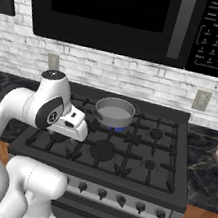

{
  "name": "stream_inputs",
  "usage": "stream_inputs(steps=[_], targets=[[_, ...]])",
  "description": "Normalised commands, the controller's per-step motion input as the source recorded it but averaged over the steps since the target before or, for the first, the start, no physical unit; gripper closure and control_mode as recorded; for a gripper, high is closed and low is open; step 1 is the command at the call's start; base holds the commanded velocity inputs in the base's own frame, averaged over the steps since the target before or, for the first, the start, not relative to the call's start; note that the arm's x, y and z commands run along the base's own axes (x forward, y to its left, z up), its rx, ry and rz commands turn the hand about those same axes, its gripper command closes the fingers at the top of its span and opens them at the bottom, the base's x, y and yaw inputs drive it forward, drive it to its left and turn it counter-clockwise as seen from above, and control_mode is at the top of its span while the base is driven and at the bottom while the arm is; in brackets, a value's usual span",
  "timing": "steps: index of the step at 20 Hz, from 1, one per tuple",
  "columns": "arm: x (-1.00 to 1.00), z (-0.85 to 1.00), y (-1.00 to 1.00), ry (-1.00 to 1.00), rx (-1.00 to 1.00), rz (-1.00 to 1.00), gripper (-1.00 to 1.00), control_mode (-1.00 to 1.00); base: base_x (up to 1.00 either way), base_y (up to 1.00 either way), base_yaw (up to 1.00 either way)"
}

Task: Turn on the burner for the pot on the stove. Wait thirty seconds for the pot to heat up. Then add the lemon wedge to the pot.

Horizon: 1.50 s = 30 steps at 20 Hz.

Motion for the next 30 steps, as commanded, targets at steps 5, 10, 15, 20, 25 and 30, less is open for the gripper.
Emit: stream_inputs(steps=[5,10,15,20,25,30], targets=[[0.00,0.00,0.00,0.00,0.00,0.00,-1.00,-1.00,0.00,0.00,0.00],[0.00,0.00,0.00,0.00,0.00,0.00,-1.00,-1.00,0.00,0.00,0.00],[0.00,0.00,0.00,0.00,0.00,0.00,-1.00,-1.00,0.00,0.00,0.00],[0.00,0.00,0.00,0.00,0.00,0.00,-1.00,-1.00,0.00,0.00,0.00],[0.01,0.00,0.00,0.00,0.00,0.00,-1.00,-1.00,0.00,0.00,0.00],[0.00,0.00,0.00,-0.01,0.00,0.00,-1.00,-1.00,0.00,0.00,0.00]])
